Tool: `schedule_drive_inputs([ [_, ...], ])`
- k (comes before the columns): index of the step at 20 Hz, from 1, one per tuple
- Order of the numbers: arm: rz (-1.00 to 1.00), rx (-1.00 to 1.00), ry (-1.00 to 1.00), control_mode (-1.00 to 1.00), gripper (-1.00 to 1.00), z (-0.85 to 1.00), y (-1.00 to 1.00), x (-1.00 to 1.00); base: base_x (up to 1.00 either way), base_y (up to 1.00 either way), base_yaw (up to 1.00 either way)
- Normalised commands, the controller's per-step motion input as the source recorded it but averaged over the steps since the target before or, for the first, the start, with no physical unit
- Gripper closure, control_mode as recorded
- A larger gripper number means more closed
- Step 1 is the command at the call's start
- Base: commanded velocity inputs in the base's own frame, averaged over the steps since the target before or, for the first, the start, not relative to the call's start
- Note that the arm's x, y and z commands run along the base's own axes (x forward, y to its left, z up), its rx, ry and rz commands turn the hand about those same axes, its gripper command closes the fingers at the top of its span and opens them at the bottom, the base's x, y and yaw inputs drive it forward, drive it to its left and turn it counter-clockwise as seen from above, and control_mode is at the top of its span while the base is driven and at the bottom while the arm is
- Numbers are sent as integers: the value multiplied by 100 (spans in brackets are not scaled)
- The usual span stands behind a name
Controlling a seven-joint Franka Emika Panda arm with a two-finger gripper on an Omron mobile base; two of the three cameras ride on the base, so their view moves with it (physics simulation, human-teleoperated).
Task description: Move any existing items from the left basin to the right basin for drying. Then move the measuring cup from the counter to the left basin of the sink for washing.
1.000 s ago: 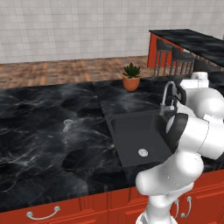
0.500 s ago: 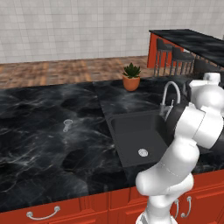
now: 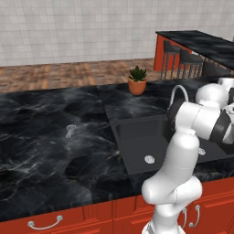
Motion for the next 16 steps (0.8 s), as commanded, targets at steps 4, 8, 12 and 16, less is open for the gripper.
schedule_drive_inputs([
  [4, 4, 0, -1, -100, 100, -33, -26, 47, 0, 0, 0],
  [8, 8, 0, -4, -100, 100, -52, -1, 49, 0, 0, 0],
  [12, 9, 0, -7, -100, 100, -51, -4, 41, 0, 0, 0],
  [16, 9, 0, -9, -100, 100, -45, -13, 34, 0, 0, 0],
])
